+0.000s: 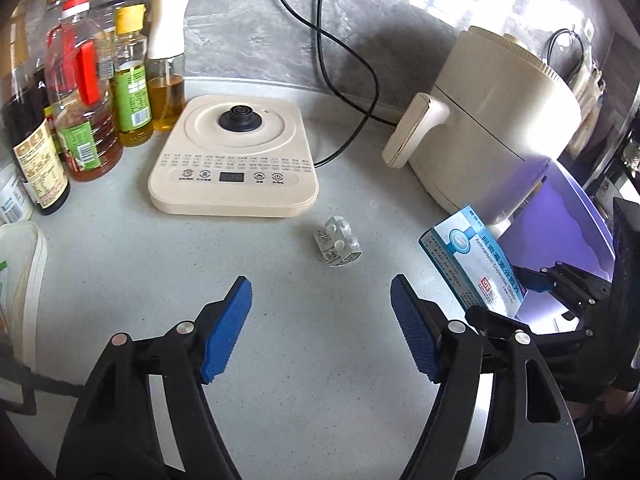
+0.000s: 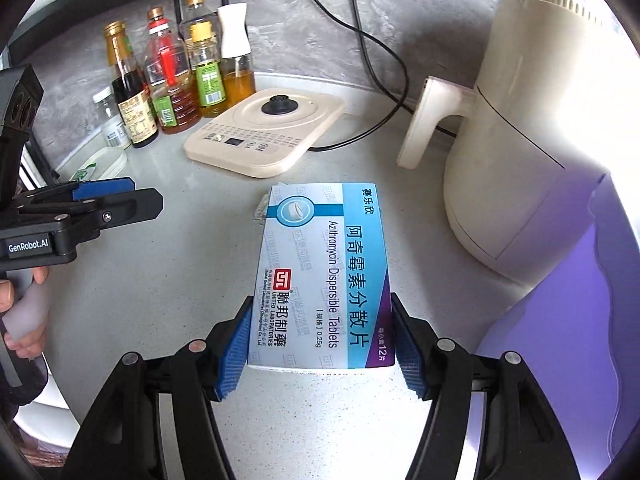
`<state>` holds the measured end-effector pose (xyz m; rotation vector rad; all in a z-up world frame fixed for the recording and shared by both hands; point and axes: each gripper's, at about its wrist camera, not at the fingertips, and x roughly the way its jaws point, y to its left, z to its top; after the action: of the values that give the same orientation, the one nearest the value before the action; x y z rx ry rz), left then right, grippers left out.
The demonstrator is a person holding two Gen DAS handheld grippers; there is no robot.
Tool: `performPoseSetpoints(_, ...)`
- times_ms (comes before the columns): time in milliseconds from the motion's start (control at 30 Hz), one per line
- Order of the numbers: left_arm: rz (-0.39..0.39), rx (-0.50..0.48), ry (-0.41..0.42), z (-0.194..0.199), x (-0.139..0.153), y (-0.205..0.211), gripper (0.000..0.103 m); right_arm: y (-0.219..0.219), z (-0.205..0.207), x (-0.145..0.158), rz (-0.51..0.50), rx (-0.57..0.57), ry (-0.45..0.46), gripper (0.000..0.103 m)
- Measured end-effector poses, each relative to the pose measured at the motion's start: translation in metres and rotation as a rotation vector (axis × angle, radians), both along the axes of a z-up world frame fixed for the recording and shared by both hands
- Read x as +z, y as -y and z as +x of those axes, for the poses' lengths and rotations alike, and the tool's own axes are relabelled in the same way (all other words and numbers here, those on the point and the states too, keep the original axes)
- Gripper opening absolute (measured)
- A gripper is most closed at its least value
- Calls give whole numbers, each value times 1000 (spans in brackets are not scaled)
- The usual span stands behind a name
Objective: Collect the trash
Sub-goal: 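Grasp the blue-and-white medicine box with the right tool while the left tool grasps the blister pack, then carry both items over the lilac bucket and open both tools to drop them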
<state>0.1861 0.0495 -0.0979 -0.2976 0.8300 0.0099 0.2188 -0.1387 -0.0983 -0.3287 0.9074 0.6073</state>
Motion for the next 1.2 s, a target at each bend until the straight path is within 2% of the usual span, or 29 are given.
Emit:
performPoseSetpoints(100, -9, -59, -14, 19, -7, 2, 64, 7, 4, -2, 0, -75, -2, 62)
performPoseSetpoints(267, -19, -136, -31, 48, -20, 6, 61, 14, 7, -5, -8, -159, -5, 62)
performPoseSetpoints(467, -10, -171, -64, 79, -42, 11, 61, 18, 13, -7, -28, -212, -4, 62)
performPoseSetpoints(533, 22, -168, -90, 88, -52, 13, 60, 17, 14, -7, -38, -221, -1, 62)
performPoseSetpoints(567, 51, -154, -107, 92, -57, 13, 49, 16, 15, -8, -42, -226, -2, 62)
performPoseSetpoints(600, 73, -137, -90, 91, -56, 12, 35, 16, 16, -8, -44, -230, -4, 62)
performPoseSetpoints(633, 50, -135, -99, 94, -56, 8, 35, 16, 18, -9, -45, -232, -6, 62)
performPoseSetpoints(700, 0, -130, -75, 91, -50, 0, 34, 16, 19, -9, -35, -236, -24, 62)
performPoseSetpoints(767, 6, -130, -42, 82, -42, -3, 34, 14, 19, -8, -28, -232, -28, 62)
performPoseSetpoints(833, -20, -128, -26, 72, -37, -7, 34, 11, 17, -7, -21, -218, -26, 62)
performPoseSetpoints(1000, -30, -71, 11, 46, -19, -10, 34, 8, 10, 6, 23, -176, -15, 62)
performPoseSetpoints(1200, 1, 1, 40, 16, 5, -6, 34, 12, 1, 34, 94, -118, 34, 63)
